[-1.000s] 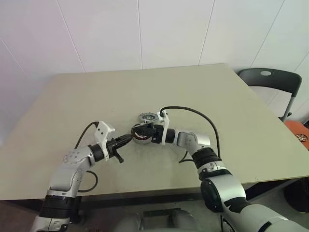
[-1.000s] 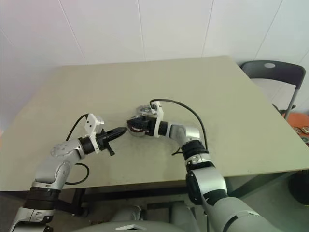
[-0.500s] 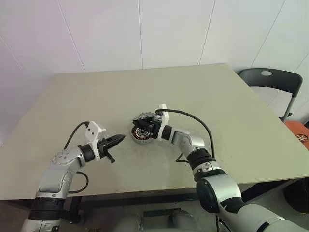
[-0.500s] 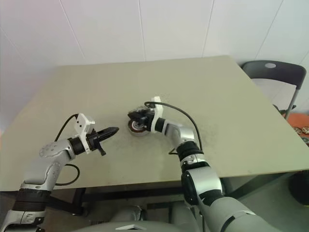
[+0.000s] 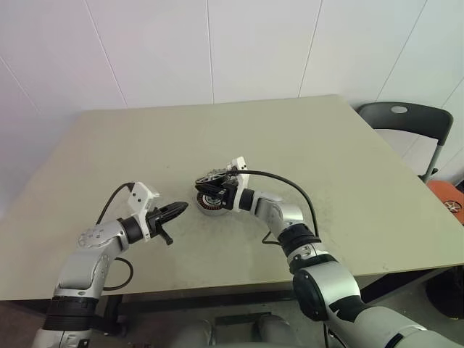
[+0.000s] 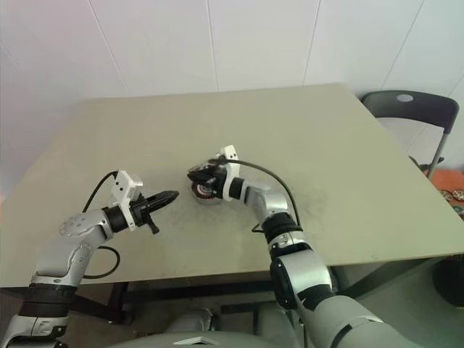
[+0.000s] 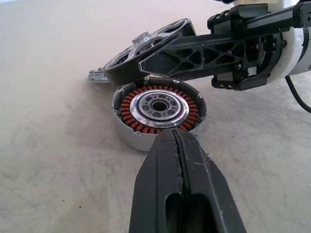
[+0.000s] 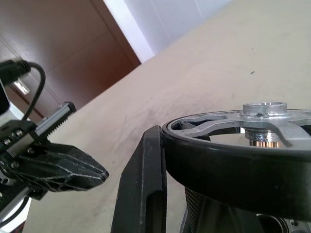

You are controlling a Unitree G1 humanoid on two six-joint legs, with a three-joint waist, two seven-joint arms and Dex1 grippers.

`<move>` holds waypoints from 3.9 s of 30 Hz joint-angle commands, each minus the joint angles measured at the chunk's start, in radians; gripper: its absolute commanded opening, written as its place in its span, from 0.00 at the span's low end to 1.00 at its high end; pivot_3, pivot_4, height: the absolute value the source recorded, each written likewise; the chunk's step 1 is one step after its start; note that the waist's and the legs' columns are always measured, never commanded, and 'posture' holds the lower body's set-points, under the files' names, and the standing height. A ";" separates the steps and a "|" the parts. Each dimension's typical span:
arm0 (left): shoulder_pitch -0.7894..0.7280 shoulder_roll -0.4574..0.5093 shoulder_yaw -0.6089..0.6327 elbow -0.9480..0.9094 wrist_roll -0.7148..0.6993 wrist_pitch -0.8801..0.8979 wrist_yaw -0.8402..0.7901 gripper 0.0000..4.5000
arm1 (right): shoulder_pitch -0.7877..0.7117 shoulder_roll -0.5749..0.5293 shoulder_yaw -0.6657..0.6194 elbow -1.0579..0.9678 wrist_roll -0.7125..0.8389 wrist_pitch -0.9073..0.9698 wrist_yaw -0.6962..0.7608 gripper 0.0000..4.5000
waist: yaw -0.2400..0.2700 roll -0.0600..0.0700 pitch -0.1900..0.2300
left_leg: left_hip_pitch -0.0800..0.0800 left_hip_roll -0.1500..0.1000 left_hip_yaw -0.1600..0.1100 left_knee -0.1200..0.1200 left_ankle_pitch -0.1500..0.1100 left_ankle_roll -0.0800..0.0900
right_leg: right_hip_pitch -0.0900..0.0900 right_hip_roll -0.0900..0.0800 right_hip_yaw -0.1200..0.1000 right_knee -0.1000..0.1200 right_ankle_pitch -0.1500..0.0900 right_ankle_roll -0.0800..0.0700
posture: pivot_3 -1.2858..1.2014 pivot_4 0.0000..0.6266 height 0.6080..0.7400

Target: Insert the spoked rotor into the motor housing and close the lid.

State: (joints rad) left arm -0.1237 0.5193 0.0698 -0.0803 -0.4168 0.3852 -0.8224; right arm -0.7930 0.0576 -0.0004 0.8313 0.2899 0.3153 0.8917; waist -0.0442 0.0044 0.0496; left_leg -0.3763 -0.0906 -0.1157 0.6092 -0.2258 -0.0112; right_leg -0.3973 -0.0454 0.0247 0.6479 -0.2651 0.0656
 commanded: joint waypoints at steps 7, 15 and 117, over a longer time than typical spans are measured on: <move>-0.009 0.003 0.008 -0.017 -0.004 -0.004 0.007 0.00 | -0.048 -0.015 0.032 0.092 -0.078 0.017 -0.061 0.52 | 0.000 0.000 0.000 | 0.002 0.000 0.000 0.000 0.000 0.000 | 0.000 0.000 0.000 0.000 0.000 -0.001 | 0.52 0.00 1.00; -0.013 -0.001 -0.001 -0.012 -0.001 -0.003 0.006 0.00 | -0.041 -0.035 0.065 0.044 -0.089 0.082 -0.004 0.52 | 0.001 0.000 0.000 | 0.002 0.000 0.000 0.001 0.000 0.000 | 0.000 0.000 0.000 0.000 -0.001 -0.002 | 0.52 0.00 1.00; -0.024 -0.018 -0.067 -0.002 0.043 0.012 0.031 0.00 | -0.163 -0.017 -0.395 0.135 0.293 0.806 -0.341 0.52 | 0.000 0.000 0.000 | 0.000 0.000 0.000 -0.001 0.001 0.001 | 0.000 -0.001 0.000 -0.001 0.000 0.000 | 0.52 0.00 1.00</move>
State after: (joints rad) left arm -0.1318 0.4987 -0.0053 -0.0690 -0.3793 0.4054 -0.7950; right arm -0.9225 0.0333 -0.3669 0.9558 0.5553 1.1115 0.5792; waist -0.0438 0.0045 0.0496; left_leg -0.3763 -0.0908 -0.1158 0.6085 -0.2250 -0.0098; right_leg -0.3969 -0.0459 0.0247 0.6472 -0.2651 0.0654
